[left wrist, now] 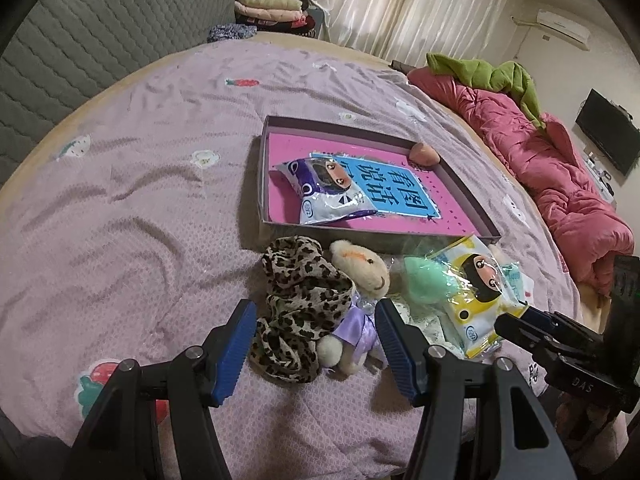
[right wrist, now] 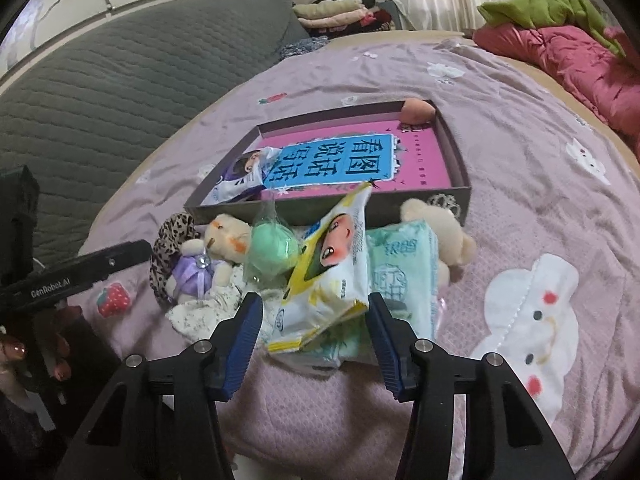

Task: Organize soft objects
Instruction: 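Move both tools back to the pile in front of the box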

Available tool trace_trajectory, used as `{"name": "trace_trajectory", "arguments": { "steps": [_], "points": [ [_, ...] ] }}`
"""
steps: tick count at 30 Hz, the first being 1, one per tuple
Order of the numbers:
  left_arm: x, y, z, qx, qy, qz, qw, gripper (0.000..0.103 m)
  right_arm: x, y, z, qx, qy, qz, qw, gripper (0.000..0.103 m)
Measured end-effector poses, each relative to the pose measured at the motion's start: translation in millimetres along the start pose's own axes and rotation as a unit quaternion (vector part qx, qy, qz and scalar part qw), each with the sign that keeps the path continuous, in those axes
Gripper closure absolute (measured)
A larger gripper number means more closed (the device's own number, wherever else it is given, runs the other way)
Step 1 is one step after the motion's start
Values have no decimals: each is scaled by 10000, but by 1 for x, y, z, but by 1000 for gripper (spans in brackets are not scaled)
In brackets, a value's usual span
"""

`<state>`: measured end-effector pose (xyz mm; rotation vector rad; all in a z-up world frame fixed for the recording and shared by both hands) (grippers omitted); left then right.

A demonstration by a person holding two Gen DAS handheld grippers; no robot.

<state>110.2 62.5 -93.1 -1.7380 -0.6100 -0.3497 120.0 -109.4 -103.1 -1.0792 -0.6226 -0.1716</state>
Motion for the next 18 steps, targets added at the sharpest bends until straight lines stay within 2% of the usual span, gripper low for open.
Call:
{"name": "trace_trajectory", "arguments": {
  "steps": [1, 3, 5, 8, 12, 18],
  "points": [
    [0, 2, 0, 14, -5, 17, 10000, 42, 1, 2, 0, 4, 9, 8, 10000, 51],
    [0, 5, 0, 23, -16, 37, 10000, 42, 3, 7, -2, -35, 10, 40, 10000, 66],
    [1, 8, 2, -1, -68, 48, 10000, 42, 5, 13, -5, -67, 41, 101, 9999, 76],
    [3, 15, 8, -2, -218, 93, 9997, 42, 9, 18, -4, 51, 79, 93, 9999, 78],
    [7, 24, 15, -2, -374, 151, 9992, 42, 10, 24, 3, -44, -251, 136, 9996, 83],
    [10, 40, 17, 86, -311, 256, 9992, 42, 14, 22, 7, -87, -471, 24, 9989, 85]
  ]
}}
Point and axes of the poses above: each gripper's, at about its wrist camera, not at the fingertips, and y roughly the way its jaws point, z to its left, x to its top, the point moved 10 cm from there along y, roughly the way its jaws point, and after that the axes turned 3 degrees about z, right-handed, at the moved point
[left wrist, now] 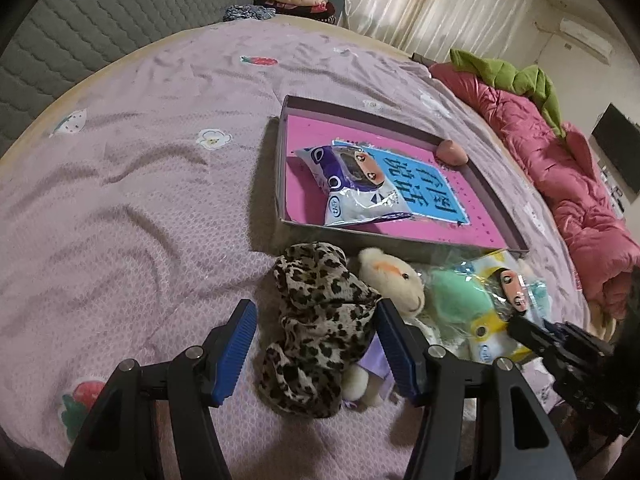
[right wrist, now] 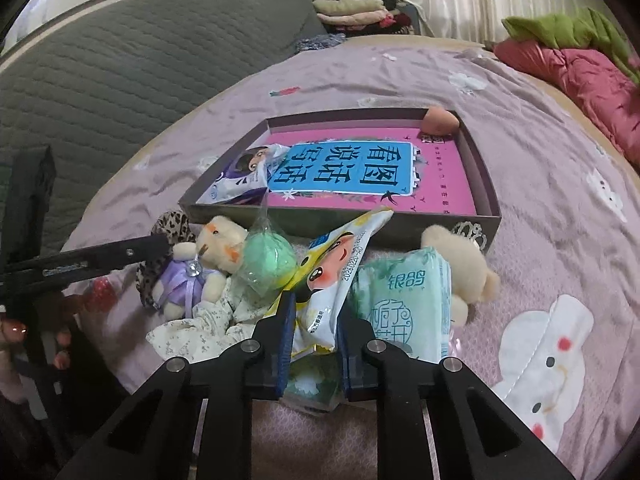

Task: Organize soft objects
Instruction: 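Move both tools back to the pile in front of the box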

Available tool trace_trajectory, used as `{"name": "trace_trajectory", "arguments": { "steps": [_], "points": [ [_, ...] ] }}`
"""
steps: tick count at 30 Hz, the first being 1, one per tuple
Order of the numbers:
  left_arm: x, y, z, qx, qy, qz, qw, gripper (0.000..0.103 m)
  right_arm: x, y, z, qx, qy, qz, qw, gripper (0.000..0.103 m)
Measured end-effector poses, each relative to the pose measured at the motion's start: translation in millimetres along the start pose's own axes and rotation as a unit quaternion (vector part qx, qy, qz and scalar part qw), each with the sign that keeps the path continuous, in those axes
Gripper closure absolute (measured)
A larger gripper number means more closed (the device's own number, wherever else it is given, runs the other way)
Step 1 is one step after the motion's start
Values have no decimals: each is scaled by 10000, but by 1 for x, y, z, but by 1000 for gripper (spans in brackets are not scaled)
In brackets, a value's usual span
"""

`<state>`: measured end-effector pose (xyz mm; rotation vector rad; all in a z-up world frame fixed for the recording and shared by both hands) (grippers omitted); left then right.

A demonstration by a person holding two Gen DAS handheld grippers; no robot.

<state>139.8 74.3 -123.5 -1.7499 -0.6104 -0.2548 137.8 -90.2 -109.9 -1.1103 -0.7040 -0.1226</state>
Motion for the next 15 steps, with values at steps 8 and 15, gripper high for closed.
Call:
{"name": "trace_trajectory", "arguments": {
  "steps": [8, 15],
  "points": [
    [4, 20, 3, -269, -251, 231, 9991, 69, 2, -5, 1, 69, -36, -43, 10000, 87],
    [9, 8, 0, -297, -104, 20, 9995, 88, 8, -17, -3, 30, 1, -247, 9997, 89]
  ]
}}
Point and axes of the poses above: each gripper's, at about its wrist camera, not at the fingertips, and y roughly the way its jaws point, z to its left, x to its top, the point moved 10 cm from there along y, roughly the way its jaws point, and after that the axes turned 3 degrees about z, right-handed, at the moved point
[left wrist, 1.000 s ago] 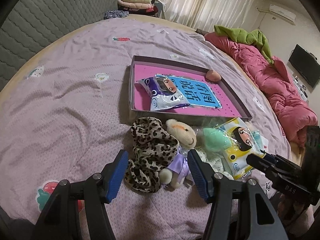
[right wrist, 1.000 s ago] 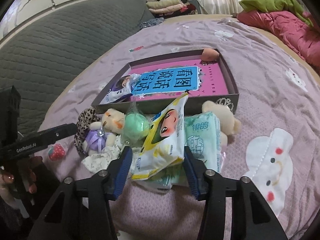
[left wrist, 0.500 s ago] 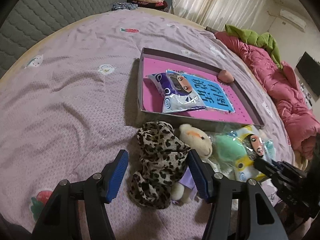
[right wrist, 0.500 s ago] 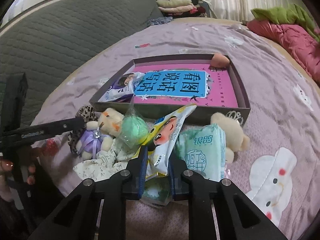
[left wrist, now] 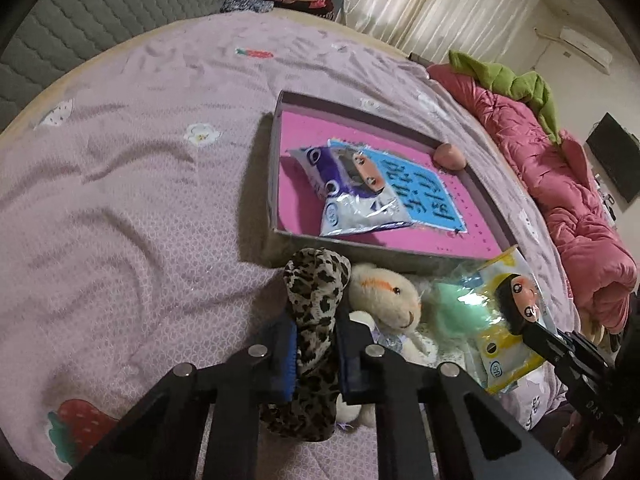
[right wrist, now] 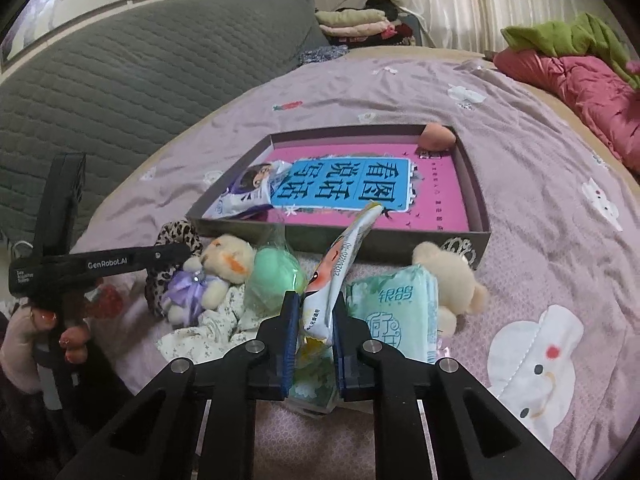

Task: Organize soft objects
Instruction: 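Grasp the leopard scrunchie with the left tool while the right tool grasps the yellow wipes pack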

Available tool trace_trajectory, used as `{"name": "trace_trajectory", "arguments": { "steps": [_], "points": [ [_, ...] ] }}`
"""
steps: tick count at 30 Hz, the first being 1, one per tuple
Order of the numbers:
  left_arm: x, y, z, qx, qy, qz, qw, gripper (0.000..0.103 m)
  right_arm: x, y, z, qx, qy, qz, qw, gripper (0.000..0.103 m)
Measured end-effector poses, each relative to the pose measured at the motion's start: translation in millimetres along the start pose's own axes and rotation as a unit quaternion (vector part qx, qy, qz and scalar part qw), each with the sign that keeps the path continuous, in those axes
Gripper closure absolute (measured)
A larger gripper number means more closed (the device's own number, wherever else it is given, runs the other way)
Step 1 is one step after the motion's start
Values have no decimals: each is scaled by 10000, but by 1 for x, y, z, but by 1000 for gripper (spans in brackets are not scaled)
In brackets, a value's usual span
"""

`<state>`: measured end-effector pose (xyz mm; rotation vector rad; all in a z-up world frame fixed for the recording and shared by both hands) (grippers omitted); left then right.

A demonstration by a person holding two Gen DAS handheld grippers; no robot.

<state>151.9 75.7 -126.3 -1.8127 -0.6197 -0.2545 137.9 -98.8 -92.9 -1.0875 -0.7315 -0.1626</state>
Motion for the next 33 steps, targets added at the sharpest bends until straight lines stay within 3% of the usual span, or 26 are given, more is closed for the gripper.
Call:
{"name": "trace_trajectory", "arguments": {
  "steps": [7, 19, 25, 33],
  "points": [
    [5, -10, -7, -105, 93, -184, 9997, 89, 12, -16, -9, -83, 67, -266, 9996, 91],
    [4, -12, -9, -131, 81, -208, 9997, 89, 6, 4, -16, -179, 107, 20, 9998, 87],
    [4, -12, -8, -154, 39, -196, 9997, 89, 6, 27, -13, -448, -198, 244, 9985, 84],
    [8, -17, -10, -210, 65, -315, 9993, 89, 15, 21, -16, -445, -165, 52, 9989, 89]
  ]
}}
Point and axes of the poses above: each gripper's, at about its wrist camera, not at the fingertips, and y roughly the way its jaws point, z to its left, x to its top, the point moved 10 cm from there along y, roughly the way its jaws point, and after that the axes turned 3 degrees about z, right-handed, at the moved point
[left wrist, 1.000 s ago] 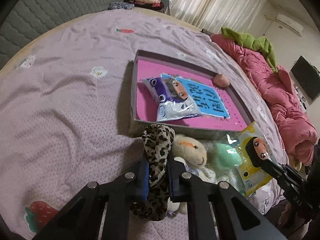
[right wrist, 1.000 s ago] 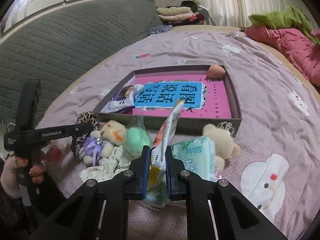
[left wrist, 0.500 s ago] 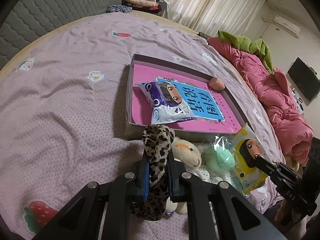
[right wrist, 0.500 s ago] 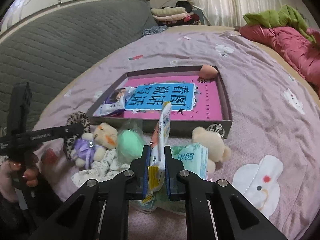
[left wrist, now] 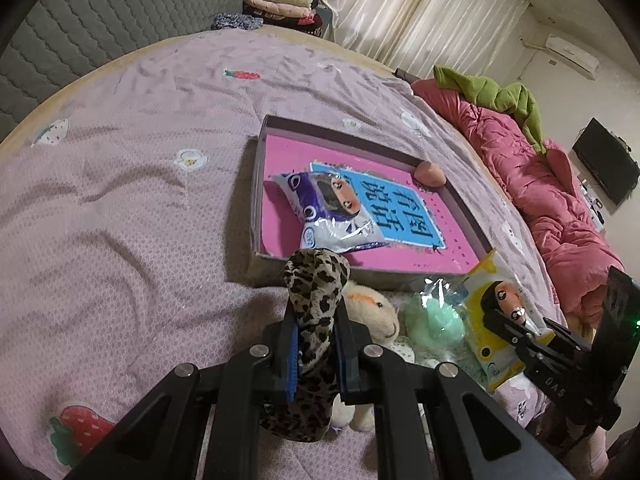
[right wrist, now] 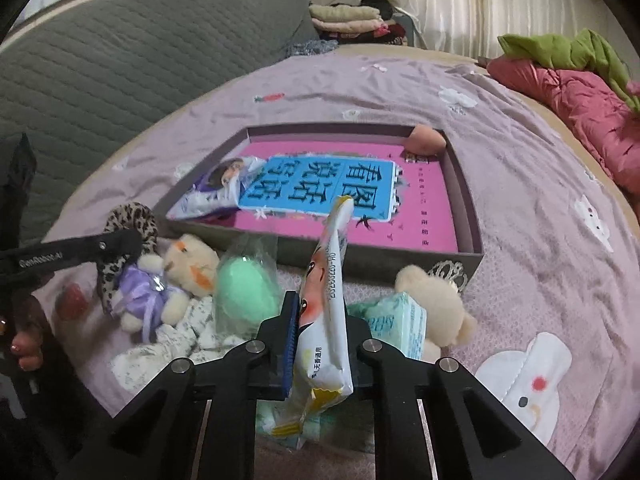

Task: Organize soft objects
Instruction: 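Grasp the leopard scrunchie with the left tool while the right tool grasps the yellow wipes pack, then lift the scrunchie with the left tool and the wipes pack with the right tool toward the box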

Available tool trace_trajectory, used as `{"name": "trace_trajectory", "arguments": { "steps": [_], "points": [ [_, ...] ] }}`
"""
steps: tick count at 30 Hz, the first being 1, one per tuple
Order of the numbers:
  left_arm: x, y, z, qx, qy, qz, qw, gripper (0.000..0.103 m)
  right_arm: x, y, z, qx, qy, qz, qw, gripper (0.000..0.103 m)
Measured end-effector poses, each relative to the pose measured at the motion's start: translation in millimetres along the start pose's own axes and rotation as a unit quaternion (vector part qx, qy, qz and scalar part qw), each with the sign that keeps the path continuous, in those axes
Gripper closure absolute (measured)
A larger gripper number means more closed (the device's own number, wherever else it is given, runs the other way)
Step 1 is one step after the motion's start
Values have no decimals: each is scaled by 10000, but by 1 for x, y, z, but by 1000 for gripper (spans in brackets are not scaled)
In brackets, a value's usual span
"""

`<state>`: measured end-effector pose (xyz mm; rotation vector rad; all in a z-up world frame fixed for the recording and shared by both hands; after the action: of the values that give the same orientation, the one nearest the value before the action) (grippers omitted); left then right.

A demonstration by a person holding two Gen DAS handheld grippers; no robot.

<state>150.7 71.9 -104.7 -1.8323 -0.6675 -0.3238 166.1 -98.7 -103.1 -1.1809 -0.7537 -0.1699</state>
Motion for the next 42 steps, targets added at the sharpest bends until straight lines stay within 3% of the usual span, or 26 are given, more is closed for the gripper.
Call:
{"name": "trace_trajectory", "arguments": {
  "steps": [7, 15, 27, 37, 42],
  "points": [
    [7, -13, -11, -94, 175, -259, 9995, 89, 21, -23, -6, 249, 280, -451, 9983, 89],
    [28, -21, -21, -125, 288, -568, 9979, 89, 38, -35, -16, 222, 401, -732, 9963, 89],
    [42, -31, -14, -428, 57, -766, 9961, 89, 45, -38, -31, 229, 601, -864, 9942, 88],
    [32, -42, 9, -279, -182, -632, 9974, 89, 47, -43, -32, 226, 598, -936, 9936, 88],
    [41, -51, 13, -287, -252, -868, 9955, 89, 52, -49, -31, 284, 588, -1063, 9922, 88]
  ]
}}
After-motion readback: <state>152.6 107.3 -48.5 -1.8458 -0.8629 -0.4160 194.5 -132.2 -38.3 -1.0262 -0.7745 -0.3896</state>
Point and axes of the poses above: each gripper's, at about its wrist camera, not at the fingertips, and y roughly the way its jaws point, z to its left, x to its top, the point moved 10 cm from there along y, roughly the way its jaws point, and after that the axes turned 3 degrees about z, right-handed, at the moved point
